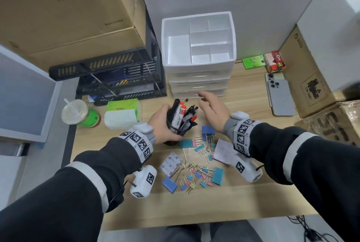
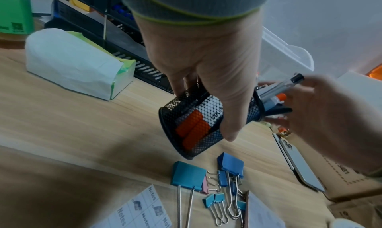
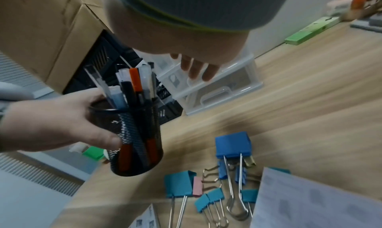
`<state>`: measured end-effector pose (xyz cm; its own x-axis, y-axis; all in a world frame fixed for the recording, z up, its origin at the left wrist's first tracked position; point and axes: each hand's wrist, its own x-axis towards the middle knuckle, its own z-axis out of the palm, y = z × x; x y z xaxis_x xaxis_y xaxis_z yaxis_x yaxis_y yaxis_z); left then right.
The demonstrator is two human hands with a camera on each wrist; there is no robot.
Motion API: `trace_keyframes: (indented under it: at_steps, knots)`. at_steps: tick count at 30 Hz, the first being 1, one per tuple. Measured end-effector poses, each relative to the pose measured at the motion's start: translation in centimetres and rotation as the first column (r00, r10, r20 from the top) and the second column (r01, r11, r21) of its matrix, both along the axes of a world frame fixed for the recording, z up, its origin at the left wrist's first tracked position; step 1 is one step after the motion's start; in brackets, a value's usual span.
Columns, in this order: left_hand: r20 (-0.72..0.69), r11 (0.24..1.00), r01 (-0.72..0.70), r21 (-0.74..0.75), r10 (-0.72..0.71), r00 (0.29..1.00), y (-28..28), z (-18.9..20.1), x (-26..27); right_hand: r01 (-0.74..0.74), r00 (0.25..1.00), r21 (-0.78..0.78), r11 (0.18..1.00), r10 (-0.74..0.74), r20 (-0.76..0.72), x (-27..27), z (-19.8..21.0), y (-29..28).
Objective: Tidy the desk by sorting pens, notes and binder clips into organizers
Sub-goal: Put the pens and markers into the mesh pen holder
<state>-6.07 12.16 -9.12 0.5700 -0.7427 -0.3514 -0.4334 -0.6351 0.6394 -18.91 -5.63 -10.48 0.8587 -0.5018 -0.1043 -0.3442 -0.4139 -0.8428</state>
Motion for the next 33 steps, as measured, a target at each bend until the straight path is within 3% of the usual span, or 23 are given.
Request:
trace_keyframes:
  at_steps: [3, 5, 7, 11, 17, 20, 22, 25, 27, 33]
  knots:
    - [0.022, 0.998, 0.066, 0.013, -0.066, 0.998, -0.6, -0.1, -0.4, -0.183, 0.972, -0.298, 0.937, 0.218, 0.086, -0.1, 0.9, 0.6]
    - [0.034, 0.996, 0.094, 0.008, -0.095, 0.995, -1.2, -0.1, -0.8, -0.308, 0.932, -0.415, 0.856, 0.359, 0.049, -0.2, 1.2, 1.4]
    - [0.036, 0.995, 0.101, -0.018, -0.1, 0.994, -1.7, -0.2, -1.1, -0.377, 0.91, -0.444, 0.813, 0.414, -0.016, -0.3, 0.7, 2.1]
    - [0.031, 0.994, 0.112, -0.016, -0.111, 0.993, -2.6, -0.3, -1.3, -0.378, 0.912, -0.428, 0.821, 0.411, -0.017, -0.7, 0.7, 1.7]
    - [-0.001, 0.998, 0.063, -0.008, -0.063, 0.998, -3.3, -0.5, -1.0, -0.098, 0.985, -0.191, 0.977, 0.123, 0.123, -2.3, 1.6, -0.9]
    - [-0.018, 0.999, 0.02, -0.033, -0.021, 1.0, -4.1, -0.3, -0.7, -0.221, 0.973, -0.137, 0.966, 0.209, -0.094, -4.4, -0.2, -2.5]
    - [-0.024, 0.999, 0.029, -0.042, -0.03, 0.999, -4.8, -0.3, -0.9, -0.258, 0.94, -0.016, 0.966, 0.247, -0.235, -5.4, -1.4, -3.0]
    - [-0.034, 0.993, 0.111, -0.035, -0.112, 0.993, -6.2, -0.1, -2.0, -0.152, 0.952, 0.338, 0.929, 0.229, -0.201, -5.1, -1.9, -3.1]
    - [-0.051, 0.988, 0.152, -0.039, -0.154, 0.987, -7.1, 0.0, -3.0, -0.094, 0.972, 0.461, 0.882, 0.181, -0.149, -4.5, -1.9, -3.5]
    - [-0.05, 0.983, 0.177, -0.052, -0.18, 0.982, -9.4, 0.2, -4.2, -0.062, 0.979, 0.432, 0.9, 0.139, -0.149, -4.5, -2.0, -5.7]
